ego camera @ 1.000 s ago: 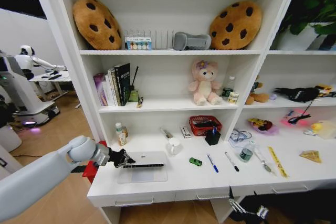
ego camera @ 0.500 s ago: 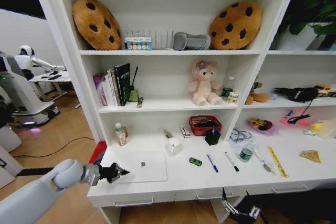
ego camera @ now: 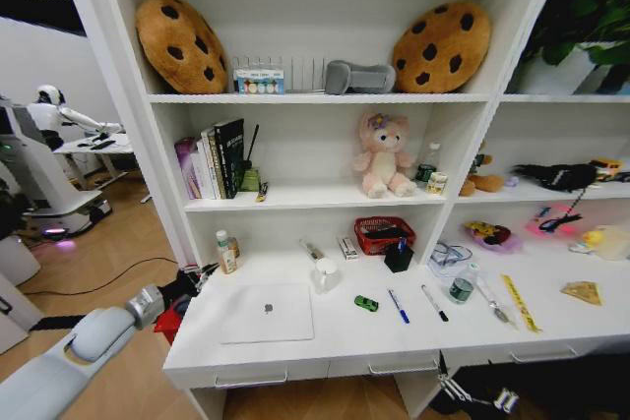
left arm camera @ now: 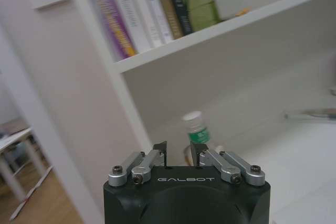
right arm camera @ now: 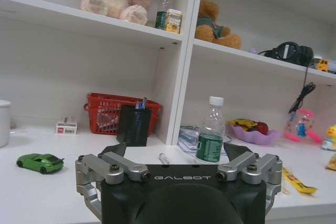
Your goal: Organize the objects on the table.
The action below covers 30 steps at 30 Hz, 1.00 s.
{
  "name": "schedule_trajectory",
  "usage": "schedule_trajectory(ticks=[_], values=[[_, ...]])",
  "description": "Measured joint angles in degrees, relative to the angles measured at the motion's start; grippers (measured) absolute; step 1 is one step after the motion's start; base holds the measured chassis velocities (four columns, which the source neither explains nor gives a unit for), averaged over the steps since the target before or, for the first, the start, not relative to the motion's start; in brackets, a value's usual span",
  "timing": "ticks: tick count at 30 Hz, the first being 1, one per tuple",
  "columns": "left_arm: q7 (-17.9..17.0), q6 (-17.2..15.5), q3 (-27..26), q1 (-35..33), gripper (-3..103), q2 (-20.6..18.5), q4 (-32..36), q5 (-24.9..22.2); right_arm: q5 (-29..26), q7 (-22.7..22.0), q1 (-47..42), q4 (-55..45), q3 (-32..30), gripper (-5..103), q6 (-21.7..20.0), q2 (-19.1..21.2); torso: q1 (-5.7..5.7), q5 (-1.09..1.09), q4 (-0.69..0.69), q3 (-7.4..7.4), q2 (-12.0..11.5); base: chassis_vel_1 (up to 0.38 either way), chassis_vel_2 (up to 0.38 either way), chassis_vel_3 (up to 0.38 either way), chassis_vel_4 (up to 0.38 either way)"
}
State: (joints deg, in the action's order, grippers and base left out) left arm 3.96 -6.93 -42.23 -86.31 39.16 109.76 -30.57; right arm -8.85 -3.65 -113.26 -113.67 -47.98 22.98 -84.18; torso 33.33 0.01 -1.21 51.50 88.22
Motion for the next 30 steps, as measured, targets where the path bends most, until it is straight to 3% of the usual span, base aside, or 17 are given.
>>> schedule_trajectory(ticks=[2, 3, 4, 5, 7, 9, 11, 12, 13, 16, 20, 21, 24, 30], values=[[-1.65, -0.86, -3.18, -2.55, 27, 2.13, 1.49, -1.31, -0.2, 0.26, 0.28, -0.5, 0.06, 100, -0.72, 0.64, -0.01, 0.01, -0.01, 0.0, 0.0, 0.0, 0.0, 0.0, 0.0], [-4.19, -1.99, -8.73, -8.4, 37, 7.57, 4.94, -3.32, -0.7, 0.83, 1.35, -1.78, 0.42, 100, -3.09, 2.15, -0.01, 0.0, -0.02, -0.01, 0.0, 0.0, 0.0, 0.0, 0.0], [-4.76, -2.11, -10.74, -11.17, 43, 9.85, 6.49, -3.64, -1.27, 1.06, 1.87, -2.52, 0.67, 100, -4.53, 3.01, 0.0, -0.02, -0.02, 0.0, 0.0, 0.0, 0.0, 0.0, 0.0], [-4.97, -2.14, -12.65, -13.93, 49, 12.07, 8.04, -3.68, -1.71, 1.69, 2.45, -3.21, 0.85, 100, -5.91, 3.75, 0.0, -0.02, -0.03, 0.0, 0.0, 0.0, 0.0, 0.0, 0.0], [-4.99, -2.15, -13.9, -15.79, 49, 13.5, 9.15, -3.68, -1.86, 2.15, 2.79, -3.6, 0.92, 100, -6.63, 4.24, 0.0, 0.0, -0.02, -0.01, 0.0, 0.0, 0.0, 0.0, 0.0], [-4.75, -1.91, -18.26, -21.91, 59, 18.72, 13.52, -3.51, -2.78, 3.93, 4.5, -5.31, 1.52, 100, -9.82, 6.69, -0.01, 0.01, -0.02, -0.01, 0.0, 0.0, 0.0, 0.0, 0.0], [-4.63, -1.82, -19.0, -22.74, 65, 19.64, 14.31, -3.35, -3.13, 4.13, 4.83, -5.6, 1.69, 100, -10.35, 7.15, -0.01, 0.01, -0.01, -0.01, 0.0, 0.0, 0.0, 0.0, 0.0], [-4.38, -1.57, -20.72, -24.65, 70, 22.21, 16.41, -2.94, -4.06, 4.9, 5.71, -6.11, 2.11, 100, -11.54, 8.33, -0.01, 0.01, -0.04, -0.01, 0.01, 0.0, 0.0, 0.0, 0.0], [-4.38, -1.57, -20.72, -24.65, 70, 22.21, 16.41, -2.94, -4.06, 4.9, 5.71, -6.11, 2.11, 100, -11.54, 8.33, -0.01, 0.01, -0.04, -0.01, 0.01, 0.0, 0.0, 0.0, 0.0], [-3.47, -0.86, -21.9, -26.71, 86, 26.07, 19.2, -2.65, -5.45, 6.14, 6.6, -6.4, 2.33, 100, -12.52, 9.7, -0.01, 0.01, -0.03, 0.0, 0.01, 0.0, 0.0, 0.0, 0.0], [-2.6, 0.02, -21.9, -27.79, 98, 30.17, 21.15, -1.42, -7.3, 6.66, 7.13, -7.01, 1.97, 100, -13.78, 10.72, 0.0, -0.01, -0.08, -0.01, 0.01, 0.0, 0.0, 0.0, 0.0], [-2.6, 0.02, -21.9, -27.79, 98, 30.17, 21.15, -1.42, -7.3, 6.66, 7.13, -7.01, 1.97, 100, -13.78, 10.72, 0.0, -0.01, -0.08, -0.01, 0.01, 0.0, 0.0, 0.0, 0.0], [-2.15, 1.5, -21.31, -29.52, 100, 35.66, 23.93, 0.86, -9.03, 6.92, 8.56, -7.6, 2.01, 100, -15.09, 12.67, 0.0, 0.0, -0.02, 0.0, 0.0, 0.0, 0.0, 0.0, 0.0], [-1.37, 4.24, -19.7, -30.35, 100, 39.38, 26.79, 3.92, -9.43, 6.54, 9.88, -7.19, 2.89, 100, -15.57, 13.55, 0.0, 0.01, -0.03, 0.0, 0.0, 0.0, 0.0, 0.0, 0.0]])
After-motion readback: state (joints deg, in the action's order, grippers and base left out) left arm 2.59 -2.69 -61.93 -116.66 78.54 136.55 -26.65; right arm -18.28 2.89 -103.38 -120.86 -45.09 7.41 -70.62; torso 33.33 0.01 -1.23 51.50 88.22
